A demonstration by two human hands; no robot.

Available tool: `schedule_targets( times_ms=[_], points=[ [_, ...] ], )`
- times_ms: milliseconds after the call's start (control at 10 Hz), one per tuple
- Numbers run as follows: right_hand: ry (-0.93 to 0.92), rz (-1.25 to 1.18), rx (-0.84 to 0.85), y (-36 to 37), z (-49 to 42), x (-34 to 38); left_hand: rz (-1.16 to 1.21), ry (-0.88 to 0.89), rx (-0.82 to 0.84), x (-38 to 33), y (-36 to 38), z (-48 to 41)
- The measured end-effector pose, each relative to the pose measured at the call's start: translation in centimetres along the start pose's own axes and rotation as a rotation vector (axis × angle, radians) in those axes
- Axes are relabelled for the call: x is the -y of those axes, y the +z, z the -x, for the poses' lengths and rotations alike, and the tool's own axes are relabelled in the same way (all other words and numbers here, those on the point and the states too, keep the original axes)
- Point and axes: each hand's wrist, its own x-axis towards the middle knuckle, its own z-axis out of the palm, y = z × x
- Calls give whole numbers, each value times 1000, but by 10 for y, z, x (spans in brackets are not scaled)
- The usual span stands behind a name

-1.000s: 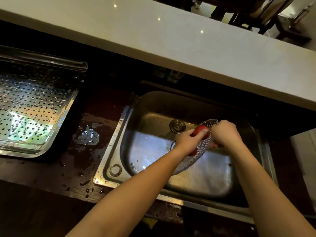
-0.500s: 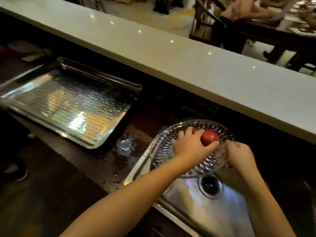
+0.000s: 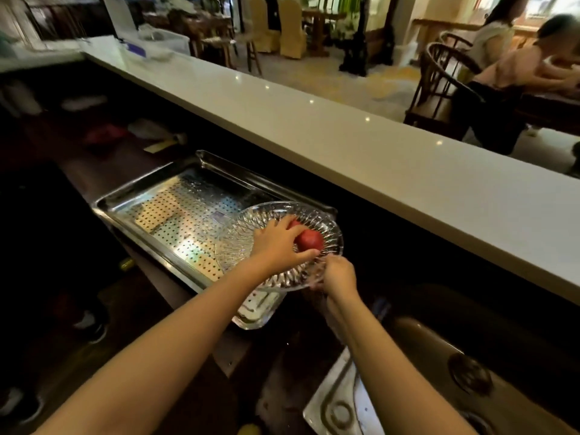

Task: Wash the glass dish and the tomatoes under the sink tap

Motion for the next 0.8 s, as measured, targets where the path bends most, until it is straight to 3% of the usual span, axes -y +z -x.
schedule_targets(
  times_ms=[300, 400, 700, 800],
  points=[
    [175, -11, -155, 95, -67, -47, 33, 111, 159, 108, 46, -62],
    [182, 32, -194, 107, -81, -54, 80, 131, 138, 122, 61, -71],
    [480, -23, -20, 104, -86, -34, -11, 167, 89, 121, 81, -70],
    [567, 100, 76, 96, -83, -19, -22, 155, 145, 118, 82, -72]
  ],
)
